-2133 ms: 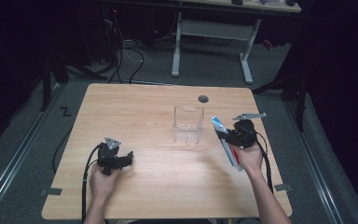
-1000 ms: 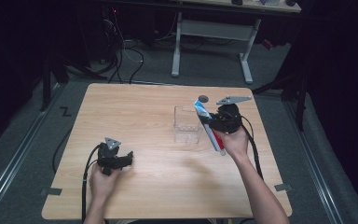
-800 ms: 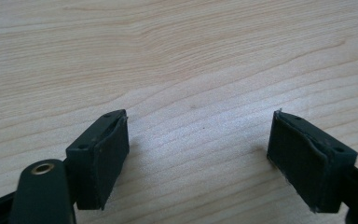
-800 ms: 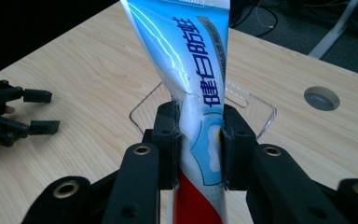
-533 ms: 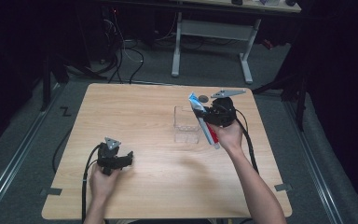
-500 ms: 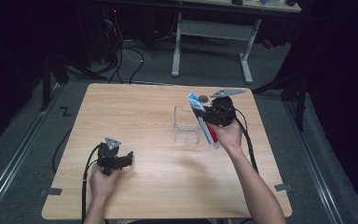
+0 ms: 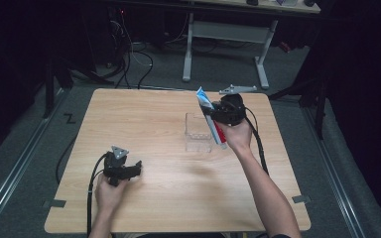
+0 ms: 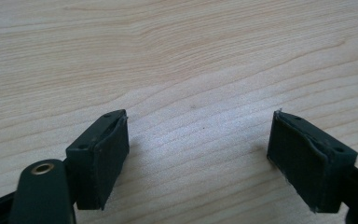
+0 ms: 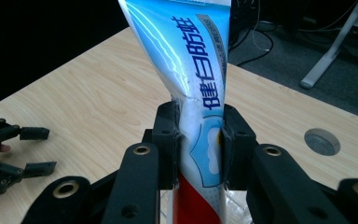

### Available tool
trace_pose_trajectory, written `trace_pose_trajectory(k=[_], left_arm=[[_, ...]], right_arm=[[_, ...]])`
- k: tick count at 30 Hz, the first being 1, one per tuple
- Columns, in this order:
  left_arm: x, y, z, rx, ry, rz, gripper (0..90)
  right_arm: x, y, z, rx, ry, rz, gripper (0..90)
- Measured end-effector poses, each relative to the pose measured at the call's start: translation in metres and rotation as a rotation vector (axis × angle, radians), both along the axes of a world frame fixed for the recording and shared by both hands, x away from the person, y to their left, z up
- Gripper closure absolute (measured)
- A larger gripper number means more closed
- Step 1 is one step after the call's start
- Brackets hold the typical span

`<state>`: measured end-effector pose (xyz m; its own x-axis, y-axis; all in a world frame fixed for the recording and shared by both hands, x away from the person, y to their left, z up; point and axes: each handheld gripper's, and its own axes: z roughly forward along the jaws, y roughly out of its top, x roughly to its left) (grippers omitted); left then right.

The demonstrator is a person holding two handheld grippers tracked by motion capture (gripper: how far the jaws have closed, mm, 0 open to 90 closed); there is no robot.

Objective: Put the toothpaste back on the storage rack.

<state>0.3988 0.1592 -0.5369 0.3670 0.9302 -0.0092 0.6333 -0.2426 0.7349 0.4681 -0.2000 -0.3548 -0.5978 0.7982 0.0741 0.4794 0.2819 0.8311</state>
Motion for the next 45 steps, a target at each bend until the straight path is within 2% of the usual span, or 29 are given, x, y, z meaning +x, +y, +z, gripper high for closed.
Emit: trace_pose_trajectory(k=[11, 14, 23, 25, 32, 45], left_arm=[[0.000, 0.000, 0.000, 0.000, -0.001, 0.001, 20.9], [0.000, 0.000, 0.000, 0.000, -0.001, 0.001, 20.9], [0.000, 0.000, 0.000, 0.000, -0.001, 0.001, 20.9], [0.000, 0.000, 0.000, 0.001, -0.001, 0.000, 20.9], [0.000, 0.000, 0.000, 0.000, -0.001, 0.002, 20.9], [0.000, 0.000, 0.000, 0.001, 0.000, 0.000, 20.9]], right_arm=[[0.011, 0.011, 0.011, 0.015, -0.040, -0.009, 71.5], [0.016, 0.012, 0.012, 0.037, -0.040, -0.014, 71.5], [0.027, 0.018, 0.014, 0.037, -0.056, -0.041, 71.1], [0.030, 0.019, 0.013, 0.051, -0.057, -0.043, 71.0], [0.039, 0.025, 0.007, 0.024, -0.060, -0.056, 71.1], [0.046, 0.025, -0.009, -0.011, -0.016, -0.063, 71.0]])
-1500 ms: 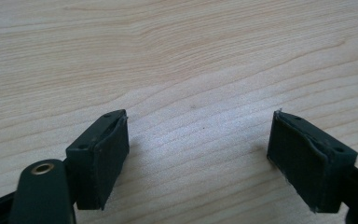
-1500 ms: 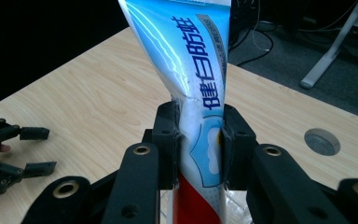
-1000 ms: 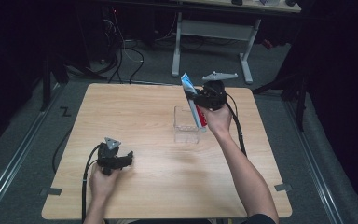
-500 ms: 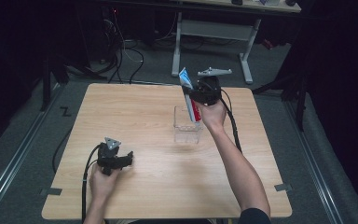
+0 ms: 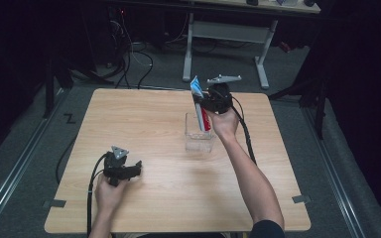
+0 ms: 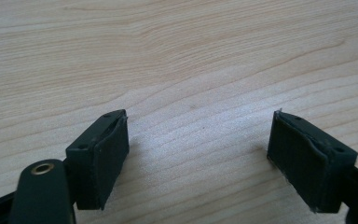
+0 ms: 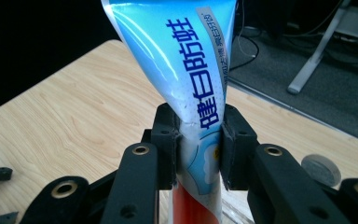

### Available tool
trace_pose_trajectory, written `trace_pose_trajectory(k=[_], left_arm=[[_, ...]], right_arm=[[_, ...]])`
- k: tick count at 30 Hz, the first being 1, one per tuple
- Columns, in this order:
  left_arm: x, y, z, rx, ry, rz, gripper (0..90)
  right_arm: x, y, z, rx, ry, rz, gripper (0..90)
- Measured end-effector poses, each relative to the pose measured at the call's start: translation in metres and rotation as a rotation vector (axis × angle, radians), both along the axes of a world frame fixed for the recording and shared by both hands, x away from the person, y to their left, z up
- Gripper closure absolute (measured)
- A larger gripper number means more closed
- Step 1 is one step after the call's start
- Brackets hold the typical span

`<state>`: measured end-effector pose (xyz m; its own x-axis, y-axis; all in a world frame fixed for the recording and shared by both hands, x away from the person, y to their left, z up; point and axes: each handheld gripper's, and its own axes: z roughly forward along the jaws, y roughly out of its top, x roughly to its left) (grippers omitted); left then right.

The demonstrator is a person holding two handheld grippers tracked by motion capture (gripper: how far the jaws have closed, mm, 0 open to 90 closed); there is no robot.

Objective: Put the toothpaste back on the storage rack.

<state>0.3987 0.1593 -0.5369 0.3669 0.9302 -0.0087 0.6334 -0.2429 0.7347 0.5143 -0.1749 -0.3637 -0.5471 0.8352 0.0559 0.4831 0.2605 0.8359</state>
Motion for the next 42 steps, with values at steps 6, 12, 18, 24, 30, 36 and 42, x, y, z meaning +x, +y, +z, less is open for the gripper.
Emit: trace_pose_trajectory(k=[6, 12, 18, 24, 30, 36, 42], left_arm=[[0.000, 0.000, 0.000, 0.001, 0.000, 0.000, 20.9], [0.000, 0.000, 0.000, 0.000, 0.000, 0.000, 20.8], [0.000, 0.000, 0.000, 0.000, 0.001, -0.001, 20.9], [0.000, 0.000, 0.000, 0.002, 0.000, -0.001, 20.8], [0.000, 0.000, 0.000, 0.001, 0.001, -0.001, 20.8], [0.000, 0.000, 0.000, 0.000, 0.001, -0.001, 20.8], [0.000, 0.000, 0.000, 0.000, 0.002, 0.000, 20.8]], right_arm=[[0.000, -0.004, -0.009, 0.000, 0.029, -0.010, 71.0], [0.000, -0.004, -0.018, -0.014, 0.052, -0.005, 70.9], [-0.002, 0.000, -0.026, -0.059, 0.061, 0.007, 70.9], [-0.004, 0.000, -0.033, -0.078, 0.079, 0.018, 71.0], [-0.006, 0.002, -0.038, -0.103, 0.085, 0.025, 70.9], [-0.006, 0.004, -0.042, -0.118, 0.095, 0.033, 70.9], [-0.005, 0.009, -0.047, -0.132, 0.104, 0.039, 70.6]])
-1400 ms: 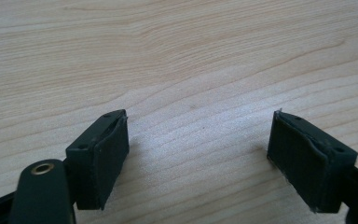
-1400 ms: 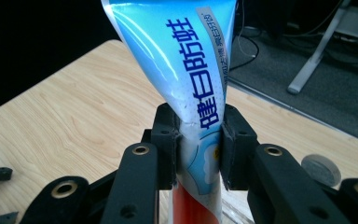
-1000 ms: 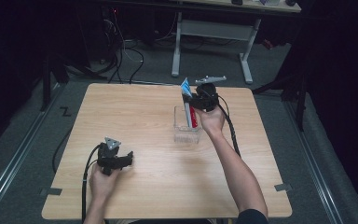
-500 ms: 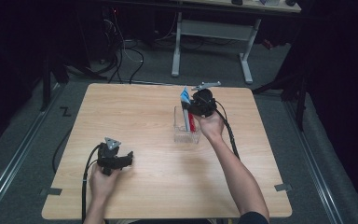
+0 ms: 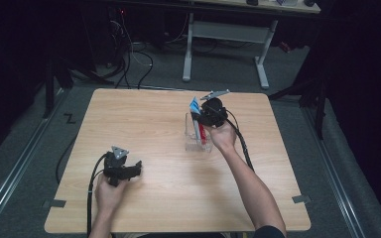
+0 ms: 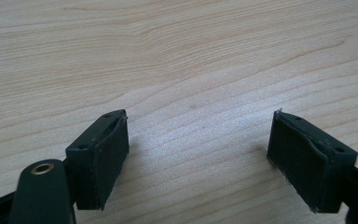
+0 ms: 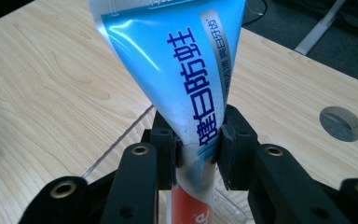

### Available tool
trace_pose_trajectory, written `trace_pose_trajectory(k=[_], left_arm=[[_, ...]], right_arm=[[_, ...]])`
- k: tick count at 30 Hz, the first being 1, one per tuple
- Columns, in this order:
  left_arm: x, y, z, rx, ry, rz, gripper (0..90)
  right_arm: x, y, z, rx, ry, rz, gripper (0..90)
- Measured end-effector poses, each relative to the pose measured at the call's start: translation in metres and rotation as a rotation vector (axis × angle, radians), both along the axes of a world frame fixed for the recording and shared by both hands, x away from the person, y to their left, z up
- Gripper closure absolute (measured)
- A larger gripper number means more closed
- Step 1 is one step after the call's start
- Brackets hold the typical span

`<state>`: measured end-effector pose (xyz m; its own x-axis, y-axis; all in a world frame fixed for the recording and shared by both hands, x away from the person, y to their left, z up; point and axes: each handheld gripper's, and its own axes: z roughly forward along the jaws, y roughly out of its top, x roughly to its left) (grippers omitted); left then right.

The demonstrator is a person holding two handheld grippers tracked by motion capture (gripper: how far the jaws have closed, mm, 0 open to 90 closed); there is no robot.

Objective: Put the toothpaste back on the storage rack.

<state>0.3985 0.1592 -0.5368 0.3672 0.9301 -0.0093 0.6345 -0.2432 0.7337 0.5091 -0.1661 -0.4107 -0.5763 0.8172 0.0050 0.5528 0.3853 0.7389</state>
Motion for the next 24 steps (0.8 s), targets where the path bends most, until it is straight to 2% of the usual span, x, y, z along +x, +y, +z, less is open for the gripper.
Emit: trace_pose_trajectory(k=[10, 24], left_arm=[[0.000, 0.000, 0.000, 0.000, 0.000, 0.000, 20.8], [0.000, 0.000, 0.000, -0.001, -0.001, 0.000, 20.8]], right_arm=[[0.002, 0.008, -0.002, -0.018, -0.002, 0.009, 70.3], [0.007, 0.015, -0.006, -0.036, 0.017, 0.018, 69.0]])
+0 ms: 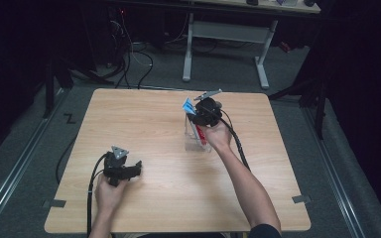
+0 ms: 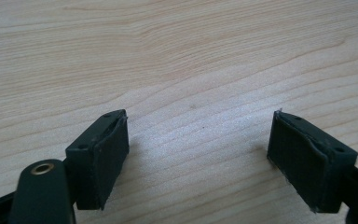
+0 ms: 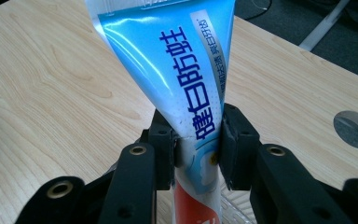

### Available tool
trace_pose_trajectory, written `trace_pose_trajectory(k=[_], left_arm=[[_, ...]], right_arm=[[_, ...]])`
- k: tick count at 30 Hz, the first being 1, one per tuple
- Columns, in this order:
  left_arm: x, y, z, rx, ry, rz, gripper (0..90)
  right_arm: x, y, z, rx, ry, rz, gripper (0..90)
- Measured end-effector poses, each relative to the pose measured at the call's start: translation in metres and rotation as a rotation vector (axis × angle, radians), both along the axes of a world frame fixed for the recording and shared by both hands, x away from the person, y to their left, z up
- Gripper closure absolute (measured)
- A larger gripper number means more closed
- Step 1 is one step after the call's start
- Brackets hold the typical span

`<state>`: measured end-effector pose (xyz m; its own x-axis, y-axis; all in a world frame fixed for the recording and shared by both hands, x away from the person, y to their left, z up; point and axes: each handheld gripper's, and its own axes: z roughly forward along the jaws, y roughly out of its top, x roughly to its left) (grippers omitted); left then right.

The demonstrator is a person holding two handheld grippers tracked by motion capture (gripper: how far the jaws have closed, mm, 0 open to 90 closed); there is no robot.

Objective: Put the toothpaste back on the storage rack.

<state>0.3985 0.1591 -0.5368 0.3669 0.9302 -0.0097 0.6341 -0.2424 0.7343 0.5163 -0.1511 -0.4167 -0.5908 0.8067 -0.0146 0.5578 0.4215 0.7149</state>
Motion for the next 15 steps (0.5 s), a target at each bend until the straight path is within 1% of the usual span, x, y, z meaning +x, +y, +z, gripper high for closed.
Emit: trace_pose_trajectory(k=[6, 9, 15], left_arm=[[-0.0001, -0.0001, 0.0000, 0.000, 0.000, 0.000, 20.7], [-0.0001, -0.0001, 0.0000, 0.000, 0.000, -0.001, 20.7], [-0.0001, 0.0000, 0.0000, 0.000, 0.000, -0.001, 20.7]], right_arm=[[-0.0002, -0.0003, -0.0036, -0.007, 0.022, -0.002, 67.3], [-0.0004, -0.0026, -0.0057, 0.007, 0.026, -0.004, 67.3], [-0.0007, -0.0022, -0.0057, 0.002, 0.026, -0.006, 67.1]])
